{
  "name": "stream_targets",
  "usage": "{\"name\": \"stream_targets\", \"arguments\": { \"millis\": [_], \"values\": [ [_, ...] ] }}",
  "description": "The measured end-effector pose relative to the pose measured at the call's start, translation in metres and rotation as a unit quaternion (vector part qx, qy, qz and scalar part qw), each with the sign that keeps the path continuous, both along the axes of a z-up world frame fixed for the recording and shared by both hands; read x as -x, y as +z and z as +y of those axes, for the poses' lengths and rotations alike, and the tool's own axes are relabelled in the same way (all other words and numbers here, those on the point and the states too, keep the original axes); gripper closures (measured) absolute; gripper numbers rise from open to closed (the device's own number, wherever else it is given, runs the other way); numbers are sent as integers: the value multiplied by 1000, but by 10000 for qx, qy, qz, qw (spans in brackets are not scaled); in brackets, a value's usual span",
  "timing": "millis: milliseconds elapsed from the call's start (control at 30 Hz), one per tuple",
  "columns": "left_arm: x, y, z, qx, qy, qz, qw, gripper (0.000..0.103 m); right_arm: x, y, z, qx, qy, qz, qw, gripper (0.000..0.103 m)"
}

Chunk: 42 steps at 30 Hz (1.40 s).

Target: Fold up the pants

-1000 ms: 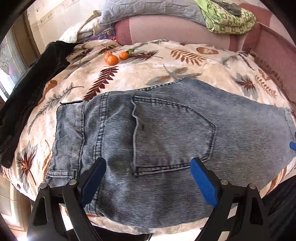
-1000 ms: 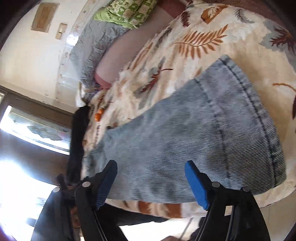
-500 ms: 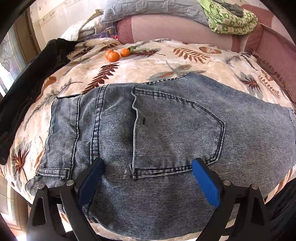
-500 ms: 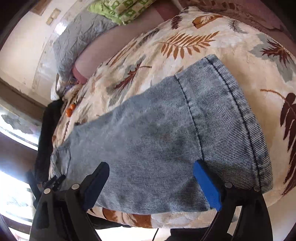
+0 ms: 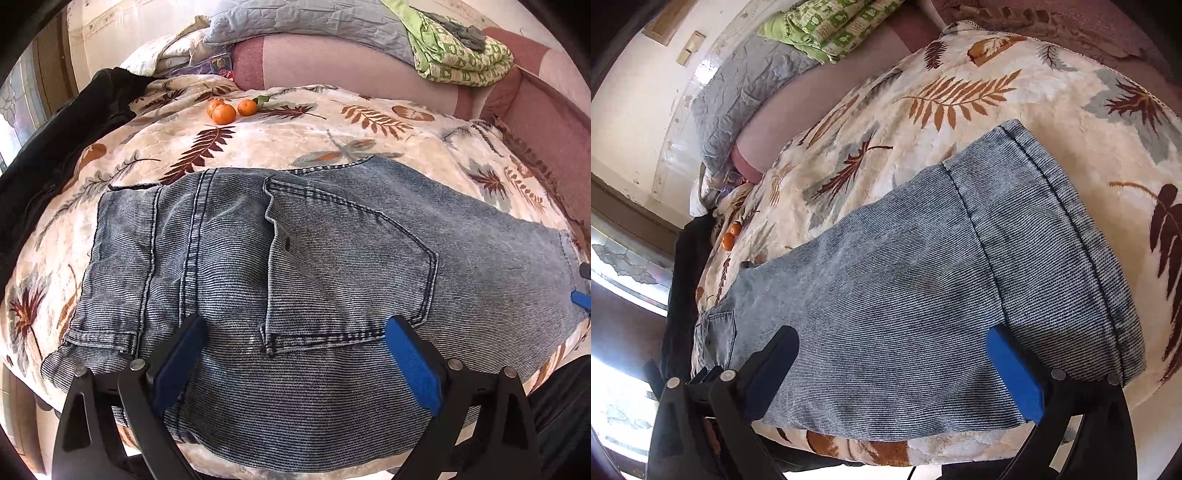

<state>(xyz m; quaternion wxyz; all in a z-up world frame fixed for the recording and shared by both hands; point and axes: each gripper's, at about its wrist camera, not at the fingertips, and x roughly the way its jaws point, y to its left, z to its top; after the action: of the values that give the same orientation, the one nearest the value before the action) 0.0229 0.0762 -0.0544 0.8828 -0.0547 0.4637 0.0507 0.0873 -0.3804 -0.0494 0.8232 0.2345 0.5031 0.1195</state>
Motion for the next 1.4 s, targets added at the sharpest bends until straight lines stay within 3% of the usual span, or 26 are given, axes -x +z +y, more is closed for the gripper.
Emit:
{"name": "stream_targets", "arguments": {
  "millis": [233,400,467,633,833,1000,1133,1233,1300,1400],
  "values": [
    [4,7,10,443,151,-156,9988,6,1,1,5,99,-206,162,9996,1],
    [27,39,15,120,664,-1221,9902,6,13,12,4,218,-437,-173,9987,1],
    [28,42,14,121,692,-1326,9887,6,22,23,1,208,-558,-556,9967,1],
    [16,32,2,17,587,-1012,9931,6,24,26,-6,-54,-719,-623,9955,1],
    [9,30,-21,-297,491,-1071,9926,6,29,32,-5,-23,-582,-928,9940,1],
    [9,46,-45,-586,274,-1444,9874,6,38,39,-12,-275,-569,-1330,9891,1],
    [3,66,-72,-924,92,-1842,9785,6,47,46,-23,-442,-725,-1688,9820,1],
    [-5,73,-91,-773,-112,-1967,9773,6,56,53,-28,-339,-1102,-1955,9739,1],
    [-8,66,-105,-686,-341,-1975,9773,6,65,59,-30,-261,-1402,-2209,9648,1],
    [-9,43,-121,-867,-739,-1778,9775,6,69,65,-26,-124,-1612,-2318,9592,1]
  ]
}}
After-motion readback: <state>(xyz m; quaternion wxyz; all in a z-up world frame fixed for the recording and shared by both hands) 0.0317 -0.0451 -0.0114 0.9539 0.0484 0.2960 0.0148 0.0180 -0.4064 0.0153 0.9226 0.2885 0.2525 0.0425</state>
